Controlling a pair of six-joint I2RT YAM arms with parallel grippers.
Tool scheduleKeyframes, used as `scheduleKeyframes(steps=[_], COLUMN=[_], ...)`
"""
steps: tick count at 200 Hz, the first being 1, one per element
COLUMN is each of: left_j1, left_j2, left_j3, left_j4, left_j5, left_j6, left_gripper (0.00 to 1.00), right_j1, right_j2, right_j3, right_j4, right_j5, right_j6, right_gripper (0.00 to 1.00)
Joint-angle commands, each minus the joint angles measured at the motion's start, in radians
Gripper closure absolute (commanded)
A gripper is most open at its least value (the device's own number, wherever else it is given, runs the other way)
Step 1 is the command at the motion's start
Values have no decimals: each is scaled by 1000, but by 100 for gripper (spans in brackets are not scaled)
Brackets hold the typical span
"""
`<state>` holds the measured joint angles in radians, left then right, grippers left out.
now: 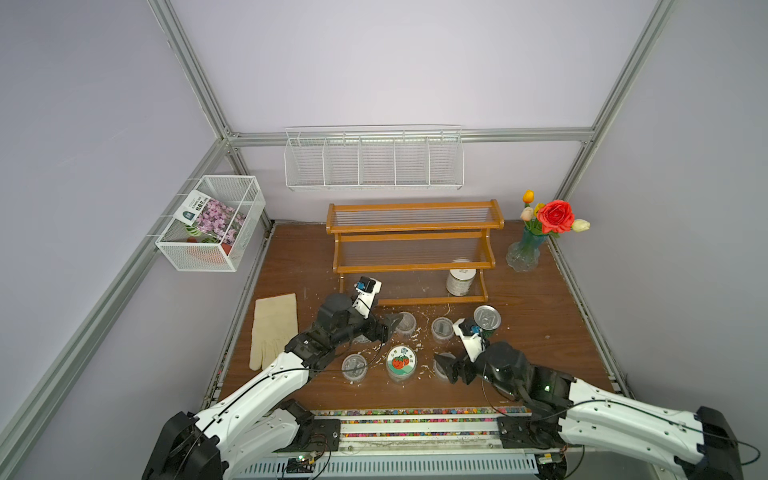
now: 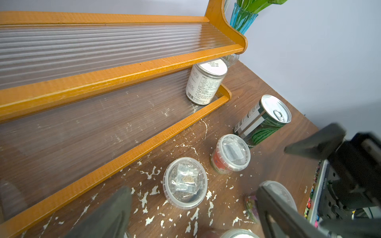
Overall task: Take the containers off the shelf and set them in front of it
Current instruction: 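Place the container at the center of the board, then pick up a container from the shelf.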
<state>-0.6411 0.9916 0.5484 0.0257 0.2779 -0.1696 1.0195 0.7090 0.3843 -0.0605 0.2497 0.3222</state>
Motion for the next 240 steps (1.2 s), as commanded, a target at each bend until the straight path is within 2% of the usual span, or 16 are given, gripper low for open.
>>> scheduleKeyframes(steps=[1,41,90,167,240], left_j1=[4,4,4,4,4], left_j2=[9,8,4,-3,-33], left_j3=[50,54,68,50,42], left_j4=[-15,-10,-29,-26,-55], left_j5=[5,7,4,-7,-54], left_j6=[23,14,27,26,30], left_gripper=[2,2,2,2,2], right_j1=[-119,-384,-547,-584,-586], right_j2=[3,136,378,672,829], right_j3=[63,146,227,343,411], right_j4=[-52,43,168,275,322], right_j5=[6,-65,-144,-161,-27], right_j6=[-29,-35,-26,-38,-62], right_gripper=[3,3,3,3,3])
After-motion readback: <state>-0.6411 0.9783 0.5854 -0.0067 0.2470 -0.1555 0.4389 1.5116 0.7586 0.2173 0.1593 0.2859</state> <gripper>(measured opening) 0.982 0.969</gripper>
